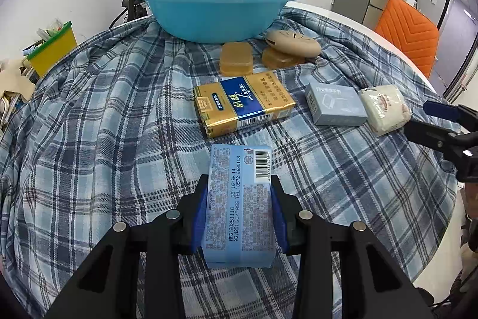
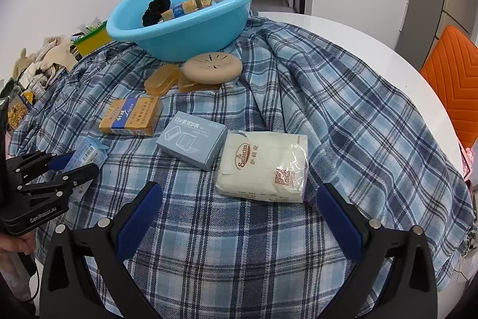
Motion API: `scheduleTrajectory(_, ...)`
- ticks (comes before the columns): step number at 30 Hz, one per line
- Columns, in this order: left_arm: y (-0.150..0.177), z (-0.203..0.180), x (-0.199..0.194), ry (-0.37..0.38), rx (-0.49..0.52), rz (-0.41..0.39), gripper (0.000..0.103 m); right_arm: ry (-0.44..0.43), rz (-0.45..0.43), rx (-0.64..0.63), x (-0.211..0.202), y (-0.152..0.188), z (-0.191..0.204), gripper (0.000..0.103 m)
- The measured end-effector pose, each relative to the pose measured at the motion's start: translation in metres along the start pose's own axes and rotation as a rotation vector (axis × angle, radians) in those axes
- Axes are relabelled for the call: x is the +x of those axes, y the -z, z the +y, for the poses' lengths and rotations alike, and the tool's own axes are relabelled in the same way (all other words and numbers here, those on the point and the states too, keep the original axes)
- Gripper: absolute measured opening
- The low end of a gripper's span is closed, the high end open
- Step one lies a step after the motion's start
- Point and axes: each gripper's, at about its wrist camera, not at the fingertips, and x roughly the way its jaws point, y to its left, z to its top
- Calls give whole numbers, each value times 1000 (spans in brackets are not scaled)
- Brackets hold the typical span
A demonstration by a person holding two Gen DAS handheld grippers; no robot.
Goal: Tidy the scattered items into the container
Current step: 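Hold the blue soap box in the left gripper while the right gripper grasps the white tissue pack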
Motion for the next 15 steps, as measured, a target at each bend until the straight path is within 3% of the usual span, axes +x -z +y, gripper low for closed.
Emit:
scheduleTrajectory(5,2,1,-1,-5,-30,-8,40,52,5,-28,7,0,6,103)
scheduleTrajectory(10,1,6,-8,-4,-61,-36,40,170,-7,-52,15,-6,7,103)
scheduleTrajectory(15,1,13,-6,-34,-58,-21,40,164,13,-36,23,-9,3,103)
